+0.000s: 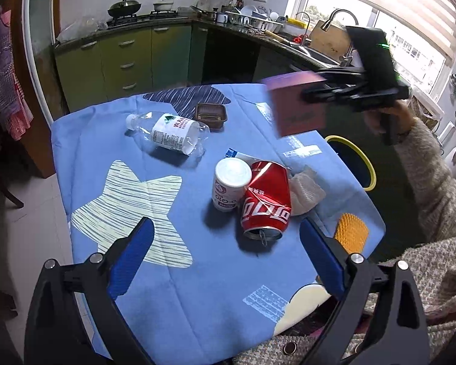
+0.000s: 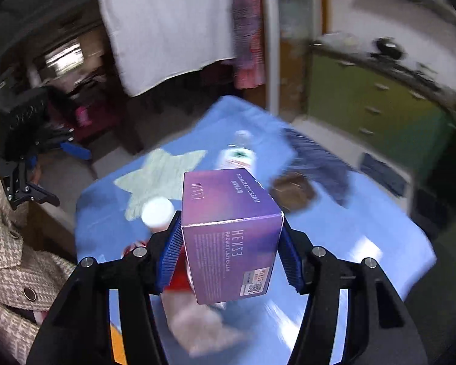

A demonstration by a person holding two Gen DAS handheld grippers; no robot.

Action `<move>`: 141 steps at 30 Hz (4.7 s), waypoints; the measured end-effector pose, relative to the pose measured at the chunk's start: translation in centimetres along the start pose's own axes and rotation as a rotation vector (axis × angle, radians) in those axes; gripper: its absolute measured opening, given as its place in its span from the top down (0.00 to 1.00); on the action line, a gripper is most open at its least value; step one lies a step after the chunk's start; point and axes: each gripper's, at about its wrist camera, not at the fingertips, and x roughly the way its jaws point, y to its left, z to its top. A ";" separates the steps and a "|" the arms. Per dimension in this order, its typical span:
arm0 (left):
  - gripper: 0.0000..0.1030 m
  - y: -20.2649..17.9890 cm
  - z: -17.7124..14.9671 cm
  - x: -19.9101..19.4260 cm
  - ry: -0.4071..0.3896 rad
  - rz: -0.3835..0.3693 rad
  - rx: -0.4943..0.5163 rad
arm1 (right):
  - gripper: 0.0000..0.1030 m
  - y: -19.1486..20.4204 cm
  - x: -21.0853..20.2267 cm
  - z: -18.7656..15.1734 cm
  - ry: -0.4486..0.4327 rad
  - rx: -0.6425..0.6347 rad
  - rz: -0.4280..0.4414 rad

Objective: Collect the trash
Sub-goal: 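Drop the purple box into the yellow bin from the right gripper, then grasp the white-lidded cup with the left gripper, then carry the white-lidded cup over the yellow bin and release it, then grasp the Nongfu Spring water bottle with the right gripper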

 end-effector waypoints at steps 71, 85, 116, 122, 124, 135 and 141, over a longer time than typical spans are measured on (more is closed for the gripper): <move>0.56 -2.1 7.5 10.9 0.165 0.128 -0.009 | 0.32 -9.0 -7.9 -22.1 0.192 0.586 -0.499; 0.56 -20.5 15.1 13.3 0.151 -0.143 0.303 | 0.32 -8.5 -13.4 -26.0 0.144 0.646 -0.546; 0.20 -27.7 17.9 18.4 0.162 -0.206 0.277 | 0.31 -6.2 -16.0 -27.3 0.132 0.661 -0.517; 0.10 -15.3 16.0 8.9 0.004 -0.161 0.079 | 0.29 -4.1 -11.9 -18.0 0.142 0.520 -0.385; 0.10 -9.8 13.9 6.2 -0.030 -0.111 -0.010 | 0.25 -2.7 -9.4 -13.6 0.150 0.448 -0.319; 0.09 5.5 -0.3 0.0 -0.037 0.121 -0.237 | 0.20 4.8 12.4 7.9 0.289 0.221 0.007; 0.09 7.7 -3.5 -0.7 -0.016 0.121 -0.240 | 0.18 5.9 22.9 13.3 0.458 0.145 -0.062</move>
